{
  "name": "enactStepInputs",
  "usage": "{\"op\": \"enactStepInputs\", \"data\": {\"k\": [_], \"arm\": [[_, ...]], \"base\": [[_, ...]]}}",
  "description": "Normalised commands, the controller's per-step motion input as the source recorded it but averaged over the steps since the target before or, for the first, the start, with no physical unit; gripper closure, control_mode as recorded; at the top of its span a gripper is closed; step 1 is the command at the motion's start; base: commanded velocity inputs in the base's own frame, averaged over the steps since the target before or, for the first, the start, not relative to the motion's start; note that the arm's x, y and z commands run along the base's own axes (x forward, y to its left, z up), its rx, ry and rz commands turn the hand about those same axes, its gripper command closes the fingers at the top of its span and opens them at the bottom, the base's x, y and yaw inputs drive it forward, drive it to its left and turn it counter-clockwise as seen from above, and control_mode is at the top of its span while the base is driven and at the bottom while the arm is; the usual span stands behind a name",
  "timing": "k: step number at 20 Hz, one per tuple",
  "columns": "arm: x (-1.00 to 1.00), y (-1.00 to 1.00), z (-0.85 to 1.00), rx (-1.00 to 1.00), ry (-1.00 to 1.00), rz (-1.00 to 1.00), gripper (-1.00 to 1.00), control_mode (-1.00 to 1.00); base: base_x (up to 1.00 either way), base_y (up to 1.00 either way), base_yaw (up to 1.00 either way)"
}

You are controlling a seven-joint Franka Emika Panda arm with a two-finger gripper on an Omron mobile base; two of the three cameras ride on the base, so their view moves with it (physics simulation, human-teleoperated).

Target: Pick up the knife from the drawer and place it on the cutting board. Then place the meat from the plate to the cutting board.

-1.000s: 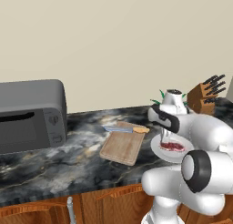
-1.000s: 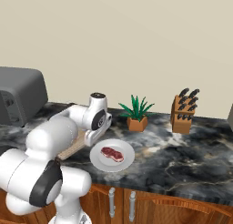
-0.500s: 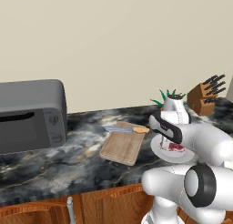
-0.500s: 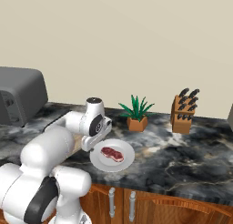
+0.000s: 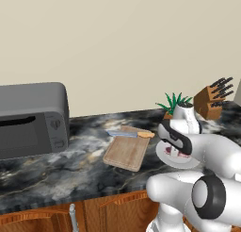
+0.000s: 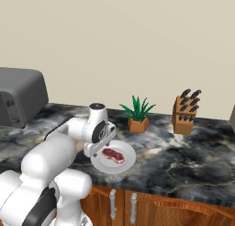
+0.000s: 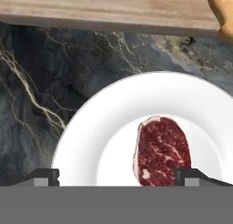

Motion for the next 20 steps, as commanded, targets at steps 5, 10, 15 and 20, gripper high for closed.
{"op": "enactStepInputs", "data": {"k": [5,10,15,20], "arm": [[0.00,-0.03,-0.15,0.00,0.00,-0.02,-1.00,-1.00],[0.00,-0.01,-0.14,-0.01,0.00,0.00,-1.00,-1.00],[0.01,-0.01,-0.09,0.00,0.00,0.00,-1.00,-1.00],[0.04,-0.05,-0.01,0.00,0.00,0.00,-1.00,-1.00]], "base": [[0.00,0.00,0.00],[0.00,0.00,0.00],[0.00,0.00,0.00],[0.00,0.00,0.00]]}}
